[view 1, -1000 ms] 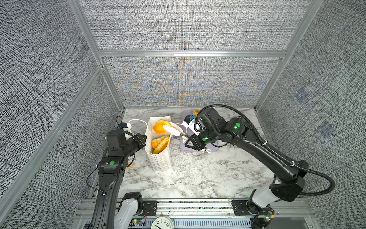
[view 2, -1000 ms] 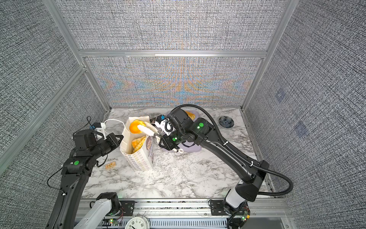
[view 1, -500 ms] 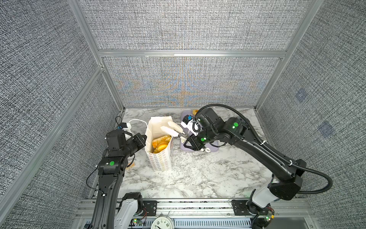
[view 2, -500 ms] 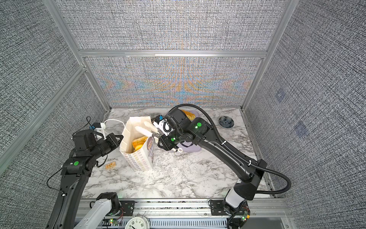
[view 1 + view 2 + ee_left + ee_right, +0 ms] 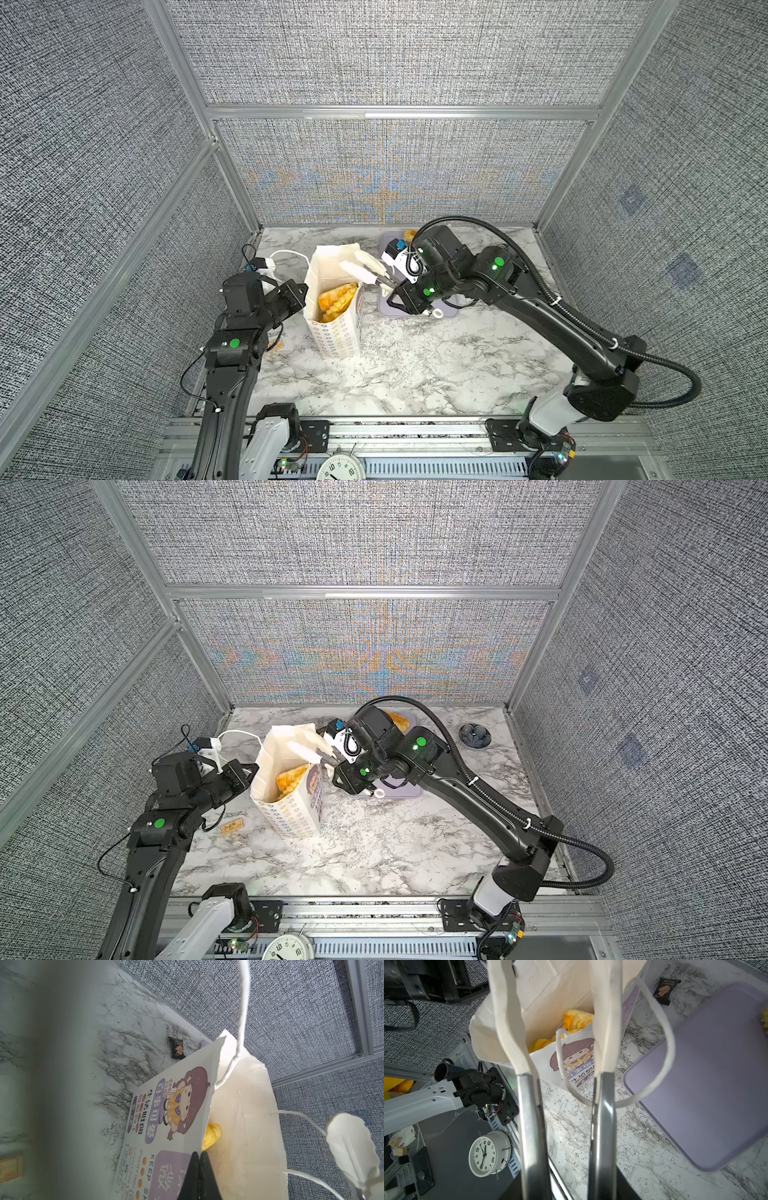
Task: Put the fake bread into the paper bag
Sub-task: 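Draw the right gripper with tongs back over the tray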
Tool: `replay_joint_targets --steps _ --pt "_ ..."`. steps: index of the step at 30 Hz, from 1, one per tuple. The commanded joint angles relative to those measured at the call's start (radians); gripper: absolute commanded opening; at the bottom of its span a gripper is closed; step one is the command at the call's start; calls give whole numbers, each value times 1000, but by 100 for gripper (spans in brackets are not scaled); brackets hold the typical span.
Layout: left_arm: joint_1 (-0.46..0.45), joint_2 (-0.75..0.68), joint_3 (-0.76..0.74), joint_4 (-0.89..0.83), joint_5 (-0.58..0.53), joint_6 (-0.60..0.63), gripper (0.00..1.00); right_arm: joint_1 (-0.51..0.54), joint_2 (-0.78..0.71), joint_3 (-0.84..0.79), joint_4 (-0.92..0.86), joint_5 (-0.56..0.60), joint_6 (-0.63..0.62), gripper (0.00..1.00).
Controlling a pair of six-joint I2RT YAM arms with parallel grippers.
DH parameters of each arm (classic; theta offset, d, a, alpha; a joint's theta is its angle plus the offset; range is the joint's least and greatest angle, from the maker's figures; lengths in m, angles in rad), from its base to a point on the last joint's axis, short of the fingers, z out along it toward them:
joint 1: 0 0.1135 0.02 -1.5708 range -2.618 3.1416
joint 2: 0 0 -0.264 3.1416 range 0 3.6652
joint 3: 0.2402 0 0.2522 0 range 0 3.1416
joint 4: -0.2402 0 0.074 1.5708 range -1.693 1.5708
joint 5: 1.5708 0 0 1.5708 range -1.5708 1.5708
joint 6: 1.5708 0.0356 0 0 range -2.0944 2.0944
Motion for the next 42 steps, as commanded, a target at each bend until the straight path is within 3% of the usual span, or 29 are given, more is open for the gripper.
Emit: replay_joint_targets --steps 1,14,24,34,42 --pt "1 -2 0 25 11 7 0 -1 -18 0 49 36 -4 43" --pt "2 -4 0 22 11 9 0 -114 -128 -67 123 88 38 42" --pt "1 -2 3 23 14 9 0 -320 -188 -212 193 -31 119 42" --pt "2 3 9 23 17 9 0 -460 -126 -351 230 -73 153 41" --pt "2 9 9 28 20 9 0 -508 -7 -368 190 -44 144 40"
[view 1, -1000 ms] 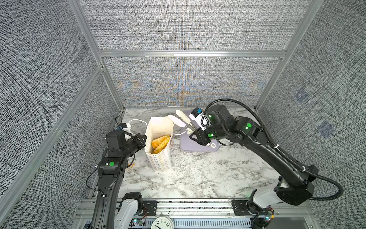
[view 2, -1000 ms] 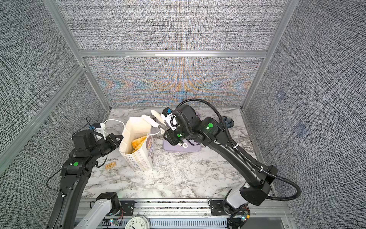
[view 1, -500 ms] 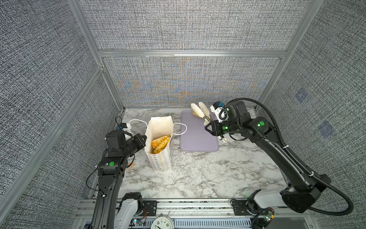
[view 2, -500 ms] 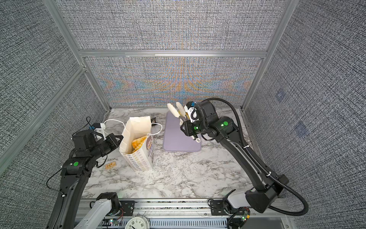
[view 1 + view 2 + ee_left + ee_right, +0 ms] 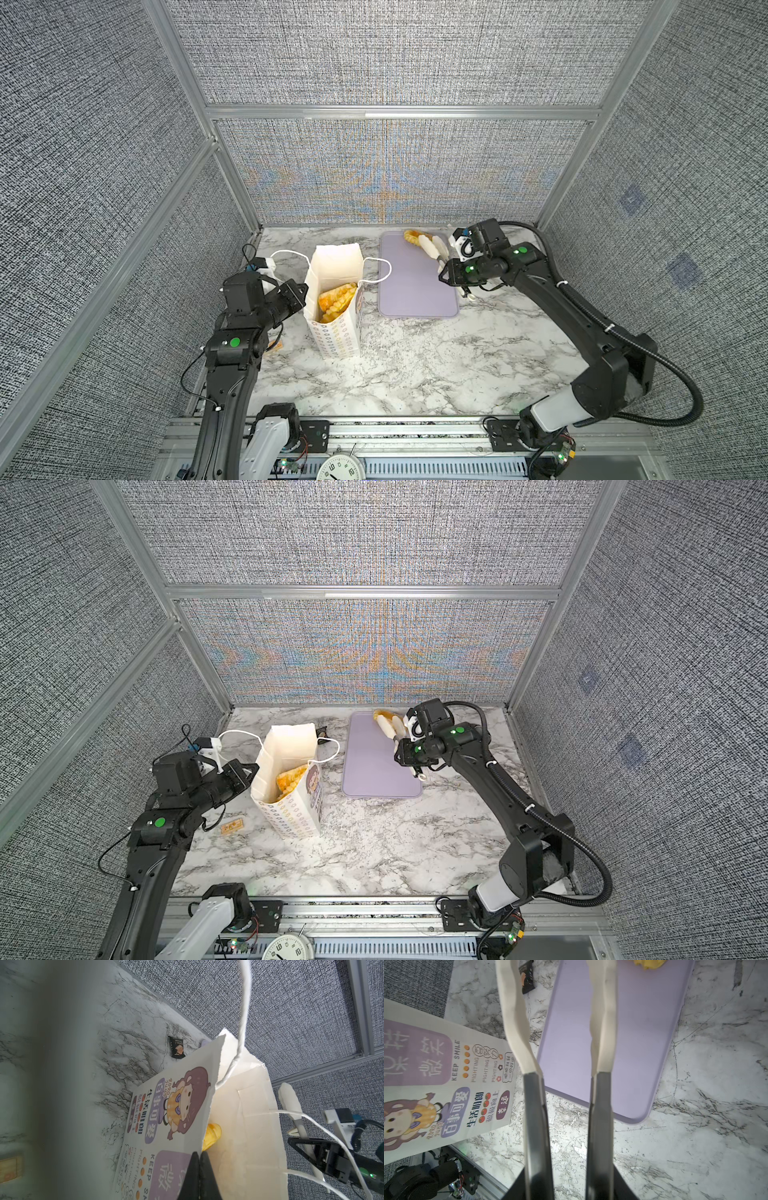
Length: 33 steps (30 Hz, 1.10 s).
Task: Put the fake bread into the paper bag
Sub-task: 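Draw the right gripper with tongs back over the tray, then lower the tongs onto the long yellow bread and pinch it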
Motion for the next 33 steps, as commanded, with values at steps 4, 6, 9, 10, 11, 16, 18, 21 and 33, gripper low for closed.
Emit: replay_joint_targets --steps 4,6,9,10,11,16,18,21,33 --pt "1 3 9 28 17 8 0 -22 65 6 -4 20 -3 40" --pt "2 3 8 29 15 10 0 -30 87 6 -2 24 -4 40" --pt "2 1 7 27 16 11 0 -40 124 14 -1 36 -7 40" --pt "2 1 6 27 16 11 0 -42 138 17 0 40 -8 40" --pt "1 0 6 27 16 12 0 -46 152 24 0 43 -8 40" --pt "2 -1 1 29 17 11 0 -67 222 51 1 30 -6 40" --pt "2 -3 0 29 16 11 0 -76 243 64 3 21 -4 40" --pt "2 -3 0 30 17 11 0 -91 272 88 6 13 0 40" --pt "1 -7 -4 28 16 11 0 -181 409 220 4 -69 27 40"
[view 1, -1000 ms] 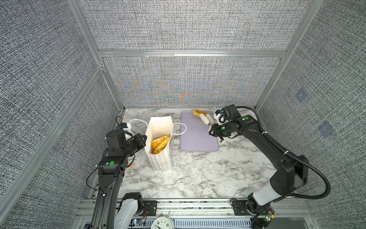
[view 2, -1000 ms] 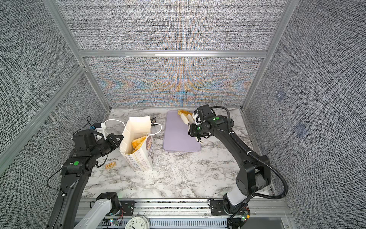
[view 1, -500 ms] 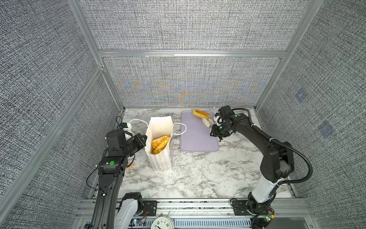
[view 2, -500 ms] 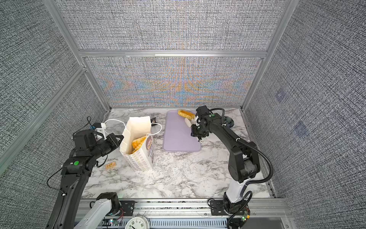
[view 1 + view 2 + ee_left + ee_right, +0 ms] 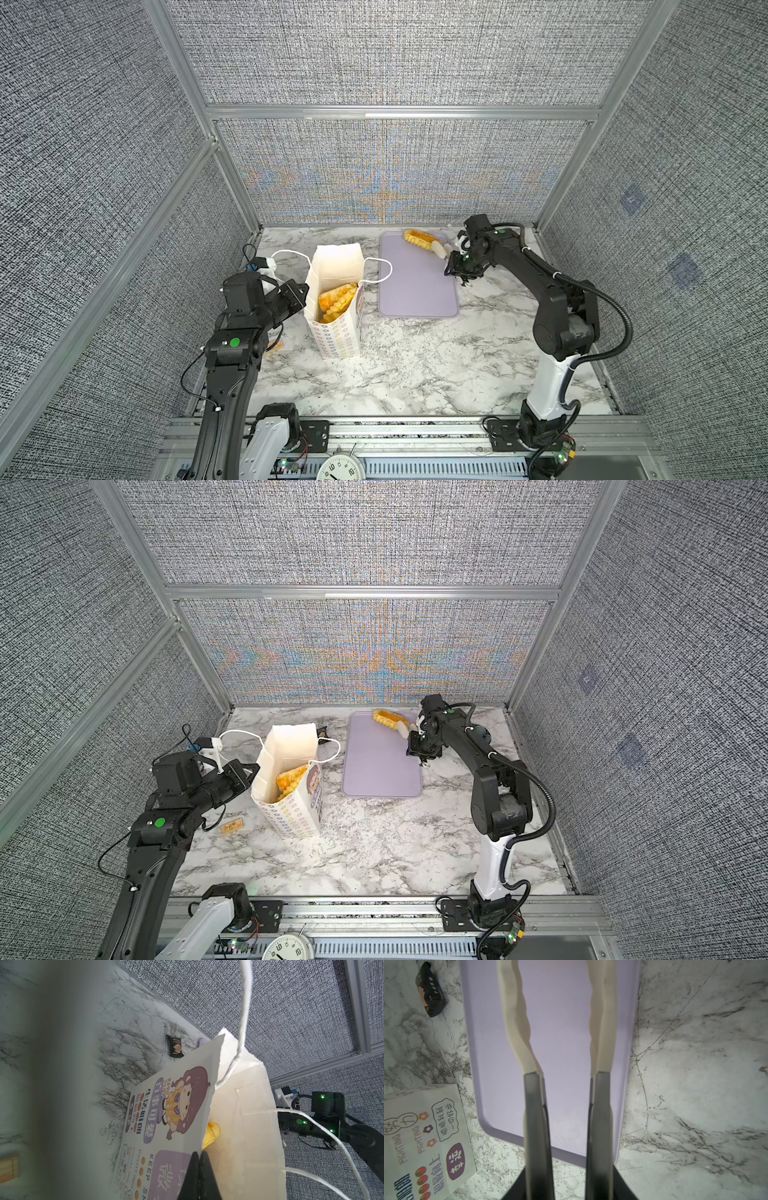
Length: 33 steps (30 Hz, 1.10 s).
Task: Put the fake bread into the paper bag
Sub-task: 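Lower the tongs onto the long yellow bread and pinch it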
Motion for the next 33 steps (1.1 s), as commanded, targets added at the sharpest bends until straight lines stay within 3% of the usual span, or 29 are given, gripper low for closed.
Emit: replay_joint_targets --steps 1,13,33 --pt "1 -5 -5 29 6 7 0 -18 22 36 3 -56 17 40" --pt "2 2 -8 39 10 3 0 -78 140 159 16 -157 72 40" --pt "2 24 18 21 -3 19 0 -105 295 327 7 -221 95 40"
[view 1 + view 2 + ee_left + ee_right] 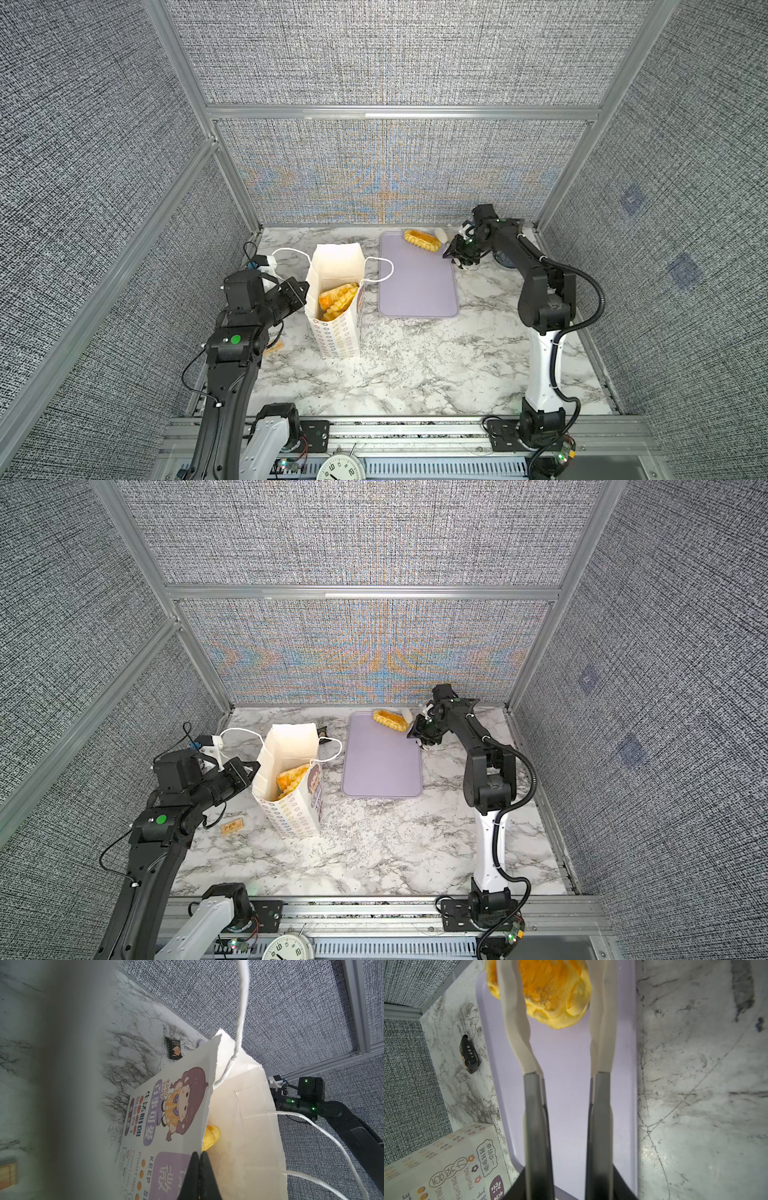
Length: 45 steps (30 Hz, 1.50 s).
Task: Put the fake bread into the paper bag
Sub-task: 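Lower the tongs onto the long yellow bread and pinch it, then close the tongs firmly on the long yellow bread with the right gripper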
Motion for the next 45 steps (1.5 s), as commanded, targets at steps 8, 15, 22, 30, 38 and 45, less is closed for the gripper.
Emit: replay_joint_targets --steps 8,15,22,30,38,45 --pt "1 0 16 -11 -12 21 0 -3 48 54 -9 -33 -6 40" --pt "2 -3 26 -25 -16 30 0 -2 92 108 -23 -53 2 40" --pt "2 -3 24 -25 -13 32 0 -1 102 106 -26 -61 -2 40" --pt "1 -6 27 -28 -12 34 0 10 74 54 -19 -65 -14 40" --pt "2 -14 29 -35 -10 32 0 42 -7 -71 42 -79 -4 39" --pt "2 -20 24 -31 -6 26 0 83 -37 -134 62 -98 -3 39"
